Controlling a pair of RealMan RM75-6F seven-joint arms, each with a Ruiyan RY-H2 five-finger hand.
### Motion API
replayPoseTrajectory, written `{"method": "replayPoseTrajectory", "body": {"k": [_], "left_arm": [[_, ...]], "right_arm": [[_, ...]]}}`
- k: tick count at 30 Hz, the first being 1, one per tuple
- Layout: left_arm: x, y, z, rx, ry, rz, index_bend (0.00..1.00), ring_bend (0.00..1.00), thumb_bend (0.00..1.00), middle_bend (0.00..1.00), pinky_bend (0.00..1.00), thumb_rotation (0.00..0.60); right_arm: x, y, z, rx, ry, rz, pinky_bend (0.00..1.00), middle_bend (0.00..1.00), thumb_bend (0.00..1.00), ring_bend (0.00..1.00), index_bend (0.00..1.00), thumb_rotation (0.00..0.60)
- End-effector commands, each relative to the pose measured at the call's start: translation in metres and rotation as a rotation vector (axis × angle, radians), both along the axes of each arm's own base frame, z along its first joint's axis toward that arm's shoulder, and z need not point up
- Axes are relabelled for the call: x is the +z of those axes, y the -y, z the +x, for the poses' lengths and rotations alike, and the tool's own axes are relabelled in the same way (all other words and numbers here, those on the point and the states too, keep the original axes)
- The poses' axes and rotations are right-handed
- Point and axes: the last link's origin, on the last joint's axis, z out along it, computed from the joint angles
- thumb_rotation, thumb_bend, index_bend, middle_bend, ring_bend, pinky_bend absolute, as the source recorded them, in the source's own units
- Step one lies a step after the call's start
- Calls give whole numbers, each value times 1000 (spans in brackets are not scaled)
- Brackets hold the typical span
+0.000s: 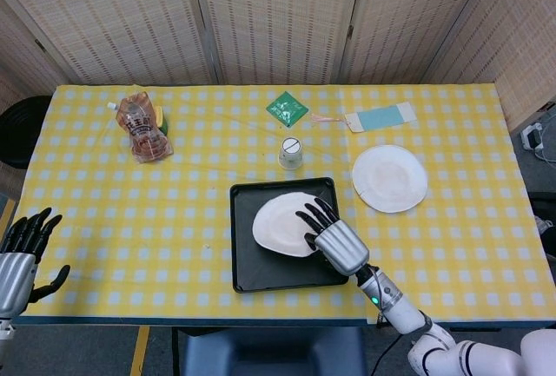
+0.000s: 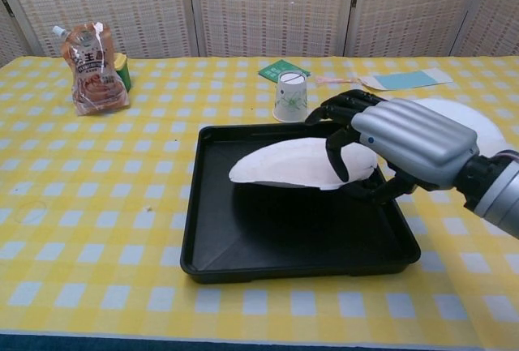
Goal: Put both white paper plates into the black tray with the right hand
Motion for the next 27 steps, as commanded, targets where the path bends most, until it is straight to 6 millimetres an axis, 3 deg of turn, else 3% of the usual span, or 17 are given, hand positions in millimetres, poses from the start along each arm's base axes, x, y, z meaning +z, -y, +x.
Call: {"method": "replayPoseTrajectory", "body": {"k": [1, 8, 10, 13, 16, 27], "left_arm": [[0, 0, 0, 1, 1, 0, 0, 0, 385, 0, 0, 600], [0, -1, -1, 4, 2, 4, 0, 0, 392, 0, 0, 600], [1, -1, -2, 7, -1, 6, 0, 0, 397, 0, 0, 600], [3, -1, -3, 15, 1, 12, 0, 0, 397, 0, 0, 600], [5, -1, -2, 12, 11, 22, 0, 0, 397, 0, 0, 600], [7, -1, -3, 15, 29, 27, 0, 0, 397, 0, 0, 600]], "right_arm": [[-8, 3, 3, 0, -2, 14, 0, 184, 427, 80, 708, 600], [-22, 7, 10, -37, 6, 45, 0, 159, 428, 72, 690, 600], [-23, 7, 11, -39, 10, 55, 0, 127, 428, 58, 621, 600], [-22, 5, 9, -39, -7, 51, 0, 19, 428, 11, 397, 600], [-19, 4, 9, -50, -11, 55, 0, 0, 427, 0, 218, 600], [-6, 10, 17, -62, -230, 129, 0, 0, 327, 0, 37, 600]]}}
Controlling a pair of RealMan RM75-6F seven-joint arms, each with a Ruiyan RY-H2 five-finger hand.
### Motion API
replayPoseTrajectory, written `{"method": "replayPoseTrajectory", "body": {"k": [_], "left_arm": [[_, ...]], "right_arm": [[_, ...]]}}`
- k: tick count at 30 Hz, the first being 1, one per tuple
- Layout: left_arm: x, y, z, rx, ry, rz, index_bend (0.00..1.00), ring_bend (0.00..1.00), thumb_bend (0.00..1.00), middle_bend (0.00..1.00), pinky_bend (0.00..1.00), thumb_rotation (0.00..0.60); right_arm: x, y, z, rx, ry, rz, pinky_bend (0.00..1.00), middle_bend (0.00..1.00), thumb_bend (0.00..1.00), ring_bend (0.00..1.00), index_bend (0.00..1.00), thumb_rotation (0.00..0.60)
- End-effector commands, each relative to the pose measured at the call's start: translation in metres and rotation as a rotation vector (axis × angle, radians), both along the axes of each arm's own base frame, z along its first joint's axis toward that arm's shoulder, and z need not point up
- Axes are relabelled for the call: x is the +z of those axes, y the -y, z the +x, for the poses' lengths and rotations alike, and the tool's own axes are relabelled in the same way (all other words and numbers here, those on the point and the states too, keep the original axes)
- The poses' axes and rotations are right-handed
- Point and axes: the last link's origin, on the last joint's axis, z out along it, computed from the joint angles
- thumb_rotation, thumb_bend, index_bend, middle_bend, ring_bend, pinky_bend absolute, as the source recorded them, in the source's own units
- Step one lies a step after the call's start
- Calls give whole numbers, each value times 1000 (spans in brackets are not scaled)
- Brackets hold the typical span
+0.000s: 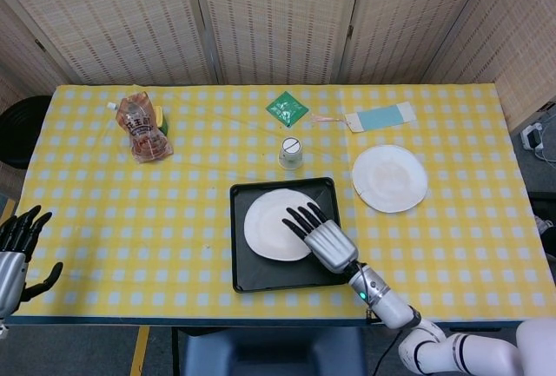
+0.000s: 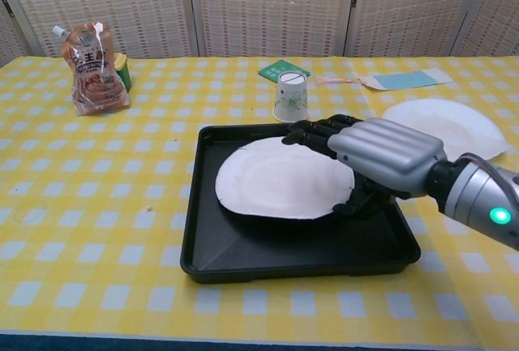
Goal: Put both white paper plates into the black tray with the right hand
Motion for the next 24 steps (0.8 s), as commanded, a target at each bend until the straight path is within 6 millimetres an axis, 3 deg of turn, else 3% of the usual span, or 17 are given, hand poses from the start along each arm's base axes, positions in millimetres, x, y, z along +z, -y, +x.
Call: {"method": "replayPoseTrajectory", "body": {"k": [1, 7, 10, 13, 18, 24], "left_arm": [[-1, 0, 0, 1, 7, -8, 0, 0, 397, 0, 0, 600], [1, 0, 1, -5, 18, -12, 0, 0, 397, 0, 0, 600], [3, 2, 0, -5, 18, -6, 0, 0, 397, 0, 0, 600], [2, 2, 0, -3, 17, -7, 0, 0, 397, 0, 0, 600], [-1, 2, 1, -6, 13, -20, 0, 0, 397, 0, 0, 600], [-5, 1, 2, -3, 1, -26, 0, 0, 397, 0, 0, 600]], "right_arm": [[8, 3, 8, 3, -90, 41, 0, 0, 321, 0, 28, 600], [20, 1, 24, -33, -77, 94, 0, 0, 291, 0, 0, 600], [34, -2, 22, -52, -18, 64, 0, 0, 291, 0, 0, 600], [49, -5, 6, -83, 60, -18, 0, 0, 291, 0, 0, 600], [72, -6, -40, -110, 120, -141, 0, 0, 290, 0, 35, 600], [88, -10, -95, -119, 89, -251, 0, 0, 290, 0, 262, 600]]}}
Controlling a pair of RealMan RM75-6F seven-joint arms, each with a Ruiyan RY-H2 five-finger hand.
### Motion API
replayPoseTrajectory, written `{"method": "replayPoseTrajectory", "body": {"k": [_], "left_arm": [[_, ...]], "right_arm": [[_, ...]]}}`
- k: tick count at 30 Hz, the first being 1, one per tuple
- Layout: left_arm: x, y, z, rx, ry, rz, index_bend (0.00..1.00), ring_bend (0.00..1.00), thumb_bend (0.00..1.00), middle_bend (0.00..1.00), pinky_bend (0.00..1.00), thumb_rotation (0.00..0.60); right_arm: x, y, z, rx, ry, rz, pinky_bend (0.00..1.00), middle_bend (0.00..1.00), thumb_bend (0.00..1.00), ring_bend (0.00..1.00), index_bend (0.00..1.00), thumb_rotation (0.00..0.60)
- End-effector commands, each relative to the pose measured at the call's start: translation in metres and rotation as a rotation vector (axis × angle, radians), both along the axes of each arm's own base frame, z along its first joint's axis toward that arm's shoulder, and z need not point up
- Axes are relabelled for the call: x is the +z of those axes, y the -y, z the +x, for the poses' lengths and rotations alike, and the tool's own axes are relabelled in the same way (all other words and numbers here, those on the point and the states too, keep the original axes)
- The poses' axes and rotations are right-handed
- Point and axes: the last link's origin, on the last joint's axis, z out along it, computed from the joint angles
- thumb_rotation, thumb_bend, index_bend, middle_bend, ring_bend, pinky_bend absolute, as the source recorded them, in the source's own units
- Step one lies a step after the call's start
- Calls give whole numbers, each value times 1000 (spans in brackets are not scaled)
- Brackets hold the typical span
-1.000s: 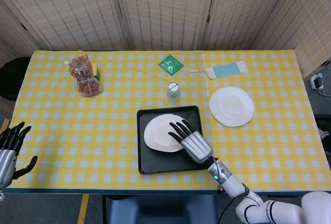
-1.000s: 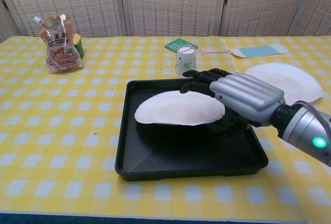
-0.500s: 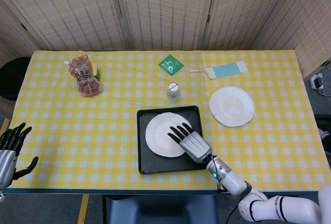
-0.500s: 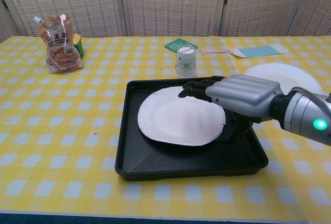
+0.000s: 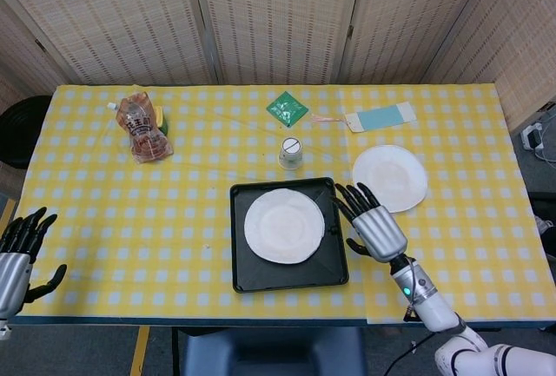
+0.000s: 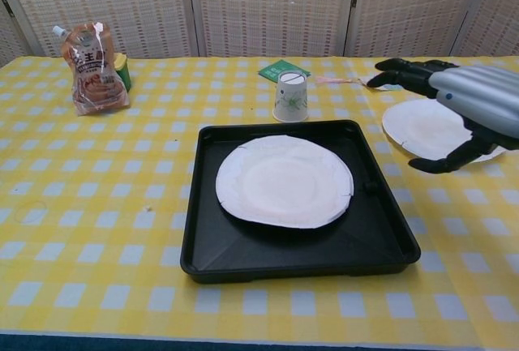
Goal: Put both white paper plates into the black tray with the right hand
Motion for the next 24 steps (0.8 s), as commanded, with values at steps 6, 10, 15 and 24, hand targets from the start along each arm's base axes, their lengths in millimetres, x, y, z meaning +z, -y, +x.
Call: {"method": "replayPoseTrajectory", "body": {"k": [6, 10, 15, 24], "left_arm": [[-8, -1, 1, 3, -21, -22, 0, 0, 397, 0, 0, 600], [-12, -3, 2, 4, -31, -31, 0, 0, 397, 0, 0, 600], [-15, -4, 2, 7, -41, -38, 0, 0, 396, 0, 0, 600], [-17, -6, 0, 17, -52, -40, 0, 0, 397, 0, 0, 600]], "right_arm": [[20, -6, -85, -76, -95, -110, 0, 0, 291, 0, 386, 600], [22, -1, -104, -107, -134, -130, 0, 0, 290, 0, 397, 600], [24, 10, -121, -159, -150, -151, 0, 0, 290, 0, 405, 600], [18, 32, -141, -225, -187, -166, 0, 0, 338, 0, 437, 600]]}}
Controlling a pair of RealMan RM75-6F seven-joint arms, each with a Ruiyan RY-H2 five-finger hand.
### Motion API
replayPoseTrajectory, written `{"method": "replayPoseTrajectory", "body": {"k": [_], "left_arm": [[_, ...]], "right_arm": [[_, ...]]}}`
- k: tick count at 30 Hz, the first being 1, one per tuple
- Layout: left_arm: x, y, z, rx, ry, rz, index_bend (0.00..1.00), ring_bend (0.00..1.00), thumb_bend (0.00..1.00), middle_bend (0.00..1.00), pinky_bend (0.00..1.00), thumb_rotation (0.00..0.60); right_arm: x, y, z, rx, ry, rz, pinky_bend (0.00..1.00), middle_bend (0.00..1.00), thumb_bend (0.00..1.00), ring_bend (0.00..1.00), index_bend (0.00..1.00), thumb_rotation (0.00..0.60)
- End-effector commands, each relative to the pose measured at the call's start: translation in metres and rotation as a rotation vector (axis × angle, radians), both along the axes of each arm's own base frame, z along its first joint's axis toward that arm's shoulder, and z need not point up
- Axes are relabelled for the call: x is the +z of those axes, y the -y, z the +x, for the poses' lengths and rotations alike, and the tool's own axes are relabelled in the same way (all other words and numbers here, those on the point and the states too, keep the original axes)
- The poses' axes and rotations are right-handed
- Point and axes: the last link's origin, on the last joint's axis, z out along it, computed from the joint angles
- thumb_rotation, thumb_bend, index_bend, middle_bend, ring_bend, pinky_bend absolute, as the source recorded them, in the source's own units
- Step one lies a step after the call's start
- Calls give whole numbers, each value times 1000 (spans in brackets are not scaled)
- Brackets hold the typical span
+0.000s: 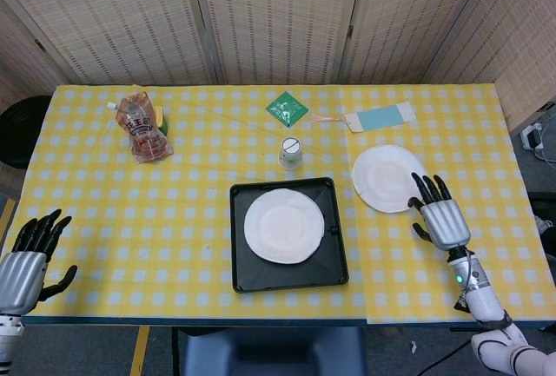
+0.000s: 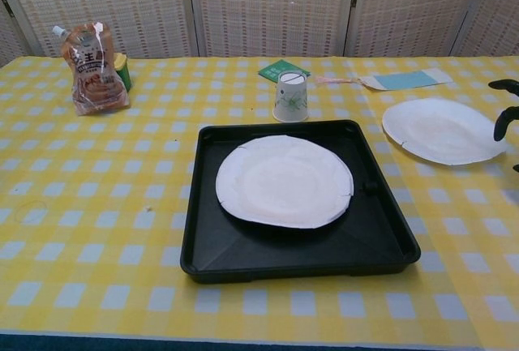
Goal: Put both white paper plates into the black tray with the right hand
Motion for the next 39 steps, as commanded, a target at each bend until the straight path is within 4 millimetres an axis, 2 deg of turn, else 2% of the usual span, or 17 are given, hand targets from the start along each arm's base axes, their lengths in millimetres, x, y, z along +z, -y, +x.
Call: {"method": "replayPoseTrajectory", "body": {"k": [1, 11, 22, 26, 33, 39], "left_arm": [[0, 0, 0, 2, -2, 0, 0, 0, 397, 0, 0, 600], [-4, -4, 0, 5, -10, -10, 0, 0, 396, 0, 0, 600], [-5, -5, -2, 20, -23, -15, 0, 0, 423, 0, 0, 600], [-5, -5, -2, 24, -23, -21, 0, 0, 462, 0, 0, 600], [-4, -5, -2, 21, -17, -17, 0, 0, 464, 0, 0, 600], [-2, -4, -2, 19, -11, -11, 0, 0, 464, 0, 0, 600]], "right_arm": [[-7, 11, -6, -36, 2, -1, 0, 0, 341, 0, 441, 600], [-20, 35, -12, -95, 29, 14, 0, 0, 380, 0, 466, 600], [-34, 43, -10, -105, 42, 30, 0, 0, 398, 0, 477, 600], [-40, 46, -6, -104, 51, 38, 0, 0, 430, 0, 499, 600], [-44, 51, 0, -93, 72, 36, 0, 0, 496, 0, 553, 600], [-44, 52, 4, -80, 91, 22, 0, 11, 507, 0, 603, 600]]}}
